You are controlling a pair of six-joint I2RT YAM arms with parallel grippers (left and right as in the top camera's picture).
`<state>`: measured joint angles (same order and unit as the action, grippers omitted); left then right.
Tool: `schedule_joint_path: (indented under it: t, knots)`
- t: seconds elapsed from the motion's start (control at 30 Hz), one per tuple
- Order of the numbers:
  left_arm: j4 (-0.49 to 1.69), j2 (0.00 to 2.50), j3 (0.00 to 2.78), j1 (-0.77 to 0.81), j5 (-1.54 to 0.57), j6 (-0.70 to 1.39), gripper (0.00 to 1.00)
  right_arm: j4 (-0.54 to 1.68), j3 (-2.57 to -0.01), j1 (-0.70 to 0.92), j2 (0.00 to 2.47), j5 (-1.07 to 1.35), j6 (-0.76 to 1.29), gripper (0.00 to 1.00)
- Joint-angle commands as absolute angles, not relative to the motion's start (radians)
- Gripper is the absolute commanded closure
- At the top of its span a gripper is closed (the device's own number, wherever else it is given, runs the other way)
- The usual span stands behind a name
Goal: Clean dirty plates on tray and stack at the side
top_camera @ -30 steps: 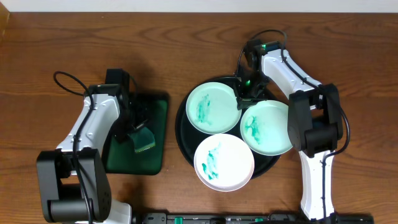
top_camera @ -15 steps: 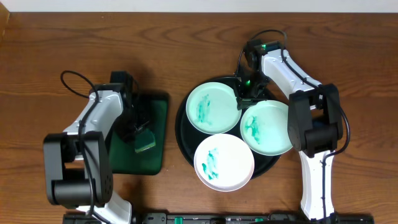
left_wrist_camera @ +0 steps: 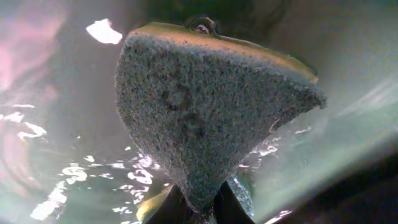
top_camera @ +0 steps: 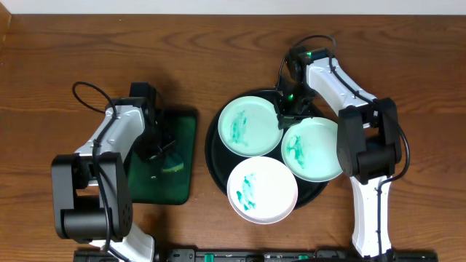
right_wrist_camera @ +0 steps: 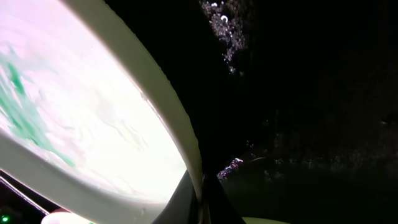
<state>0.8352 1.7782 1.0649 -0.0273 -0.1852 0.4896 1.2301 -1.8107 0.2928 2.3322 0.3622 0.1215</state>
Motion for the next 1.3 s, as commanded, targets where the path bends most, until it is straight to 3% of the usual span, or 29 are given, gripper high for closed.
schedule_joint_path:
  t: [0.0, 0.6, 0.77, 1.03, 1.27]
  knots:
    - [0.859, 1.775, 1.085, -0.030, -0.198, 0.433, 0.93, 1.242, -1.791, 0.271, 2.350, 0.293, 0.107, 0.99]
    - [0.981, 1.234, 1.114, -0.021, -0.196, 0.403, 0.93, 1.242, -1.791, 0.272, 2.350, 0.297, 0.107, 0.99]
    - [1.012, 1.296, 1.097, -0.021, -0.028, 0.377, 0.93, 1.240, -1.791, 0.272, 2.350, 0.297, 0.107, 0.99]
    - [0.992, 1.575, 1.090, -0.021, -0.058, 0.280, 0.93, 1.235, -1.791, 0.272, 2.350, 0.328, 0.107, 0.99]
    - [0.976, 1.569, 1.092, -0.021, -0.097, 0.273, 0.93, 1.242, -1.791, 0.272, 2.350, 0.327, 0.107, 0.99]
